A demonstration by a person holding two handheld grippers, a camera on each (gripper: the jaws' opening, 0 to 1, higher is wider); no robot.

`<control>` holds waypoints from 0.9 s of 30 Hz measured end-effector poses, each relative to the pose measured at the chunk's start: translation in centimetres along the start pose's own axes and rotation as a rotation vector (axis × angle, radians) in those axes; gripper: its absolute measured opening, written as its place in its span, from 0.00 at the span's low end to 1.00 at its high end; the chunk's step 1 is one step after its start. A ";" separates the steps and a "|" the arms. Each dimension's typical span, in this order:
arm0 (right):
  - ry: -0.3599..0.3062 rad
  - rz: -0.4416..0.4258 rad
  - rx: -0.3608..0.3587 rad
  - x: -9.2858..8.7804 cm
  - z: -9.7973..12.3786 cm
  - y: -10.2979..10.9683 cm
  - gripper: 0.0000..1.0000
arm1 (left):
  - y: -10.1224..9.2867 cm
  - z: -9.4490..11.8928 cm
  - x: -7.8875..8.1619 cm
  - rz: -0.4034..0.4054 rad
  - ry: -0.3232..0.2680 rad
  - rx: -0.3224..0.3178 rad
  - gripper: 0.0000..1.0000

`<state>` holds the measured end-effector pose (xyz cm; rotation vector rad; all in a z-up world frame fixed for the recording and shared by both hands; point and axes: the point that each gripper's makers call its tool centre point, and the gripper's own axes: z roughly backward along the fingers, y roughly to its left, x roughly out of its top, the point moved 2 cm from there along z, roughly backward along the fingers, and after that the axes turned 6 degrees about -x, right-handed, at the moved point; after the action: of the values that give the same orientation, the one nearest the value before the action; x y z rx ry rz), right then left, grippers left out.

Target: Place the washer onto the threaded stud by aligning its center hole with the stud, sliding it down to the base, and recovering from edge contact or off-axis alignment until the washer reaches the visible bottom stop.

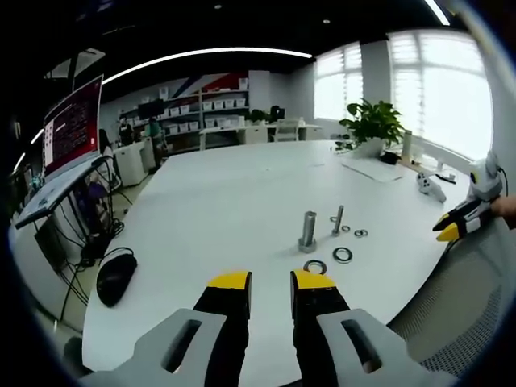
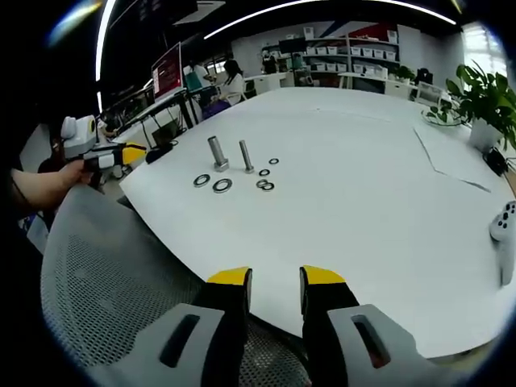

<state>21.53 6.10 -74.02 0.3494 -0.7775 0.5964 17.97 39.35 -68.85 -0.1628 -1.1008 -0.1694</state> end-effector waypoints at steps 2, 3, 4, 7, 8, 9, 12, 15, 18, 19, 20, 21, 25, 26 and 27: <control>0.001 0.000 0.002 0.0 0.0 0.0 0.26 | 0.0 0.0 0.0 0.003 0.001 -0.003 0.17; 0.002 0.000 0.003 -0.1 0.0 0.0 0.26 | -0.1 0.0 0.0 0.003 -0.001 -0.004 0.17; 0.004 0.000 0.002 -0.1 0.0 0.0 0.26 | -0.1 0.0 0.0 0.003 -0.002 -0.003 0.17; 0.003 0.001 -0.004 -0.1 0.0 -0.1 0.26 | -0.1 0.0 0.0 0.005 -0.001 -0.003 0.17; 0.001 -0.001 -0.005 -0.1 0.0 -0.1 0.26 | -0.1 0.0 0.0 0.005 0.000 -0.003 0.17; 0.000 -0.003 -0.004 -0.1 0.0 -0.1 0.26 | -0.1 0.0 0.0 0.006 -0.001 -0.004 0.17; 0.000 -0.002 -0.004 0.0 0.0 -0.1 0.26 | 0.0 0.0 0.0 0.005 0.000 -0.003 0.17; -0.001 -0.002 -0.002 0.0 0.0 -0.1 0.26 | 0.0 0.0 0.0 0.005 0.000 -0.002 0.17; -0.005 -0.005 -0.004 0.0 0.0 -0.1 0.26 | -0.1 0.0 0.0 0.003 0.002 -0.003 0.17; -0.007 -0.003 -0.004 0.0 0.0 -0.1 0.26 | -0.1 0.0 0.0 0.002 0.002 -0.003 0.17; -0.011 0.004 -0.004 0.1 0.0 -0.1 0.25 | -0.1 0.0 0.0 0.002 0.002 -0.003 0.17; -0.018 0.014 0.000 0.2 0.0 0.0 0.24 | -0.1 0.0 0.0 0.002 0.002 -0.003 0.17; -0.003 -0.008 -0.001 0.0 0.0 -0.1 0.24 | -0.1 0.0 0.0 0.001 0.002 -0.001 0.17; -0.005 -0.005 0.000 0.0 0.0 -0.1 0.24 | 0.0 0.0 0.0 0.001 0.000 -0.001 0.17; -0.007 0.000 -0.001 0.0 0.0 -0.1 0.24 | 0.0 0.0 0.0 0.001 0.000 -0.001 0.17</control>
<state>21.61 6.08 -74.01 0.3506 -0.7842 0.5954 17.98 39.30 -68.86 -0.1642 -1.1010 -0.1690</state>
